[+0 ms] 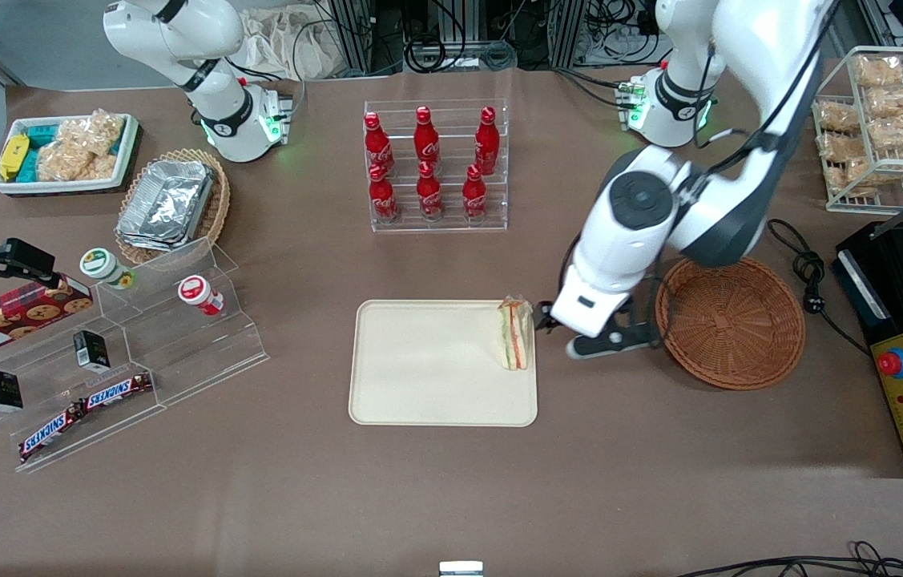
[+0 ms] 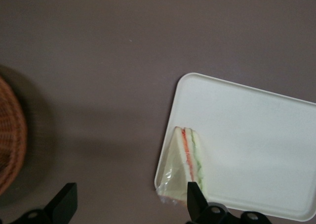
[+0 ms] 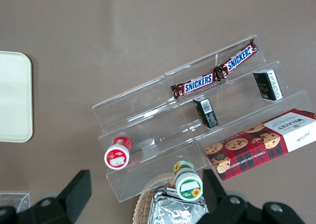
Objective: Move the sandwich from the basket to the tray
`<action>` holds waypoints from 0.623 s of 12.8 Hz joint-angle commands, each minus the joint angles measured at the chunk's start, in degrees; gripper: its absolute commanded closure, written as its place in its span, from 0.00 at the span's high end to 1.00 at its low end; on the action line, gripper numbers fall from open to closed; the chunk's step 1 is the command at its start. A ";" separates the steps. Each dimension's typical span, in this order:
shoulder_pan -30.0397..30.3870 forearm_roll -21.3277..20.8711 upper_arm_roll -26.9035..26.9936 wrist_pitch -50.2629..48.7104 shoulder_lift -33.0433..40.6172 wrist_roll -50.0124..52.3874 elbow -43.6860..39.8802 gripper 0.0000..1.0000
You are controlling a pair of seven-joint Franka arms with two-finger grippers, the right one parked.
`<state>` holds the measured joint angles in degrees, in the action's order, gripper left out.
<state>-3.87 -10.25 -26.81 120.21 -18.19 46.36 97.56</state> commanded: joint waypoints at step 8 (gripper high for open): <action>7.03 14.65 18.88 -31.16 24.41 -36.75 1.40 1.00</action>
<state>3.66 2.77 -12.37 92.29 1.72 15.20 97.40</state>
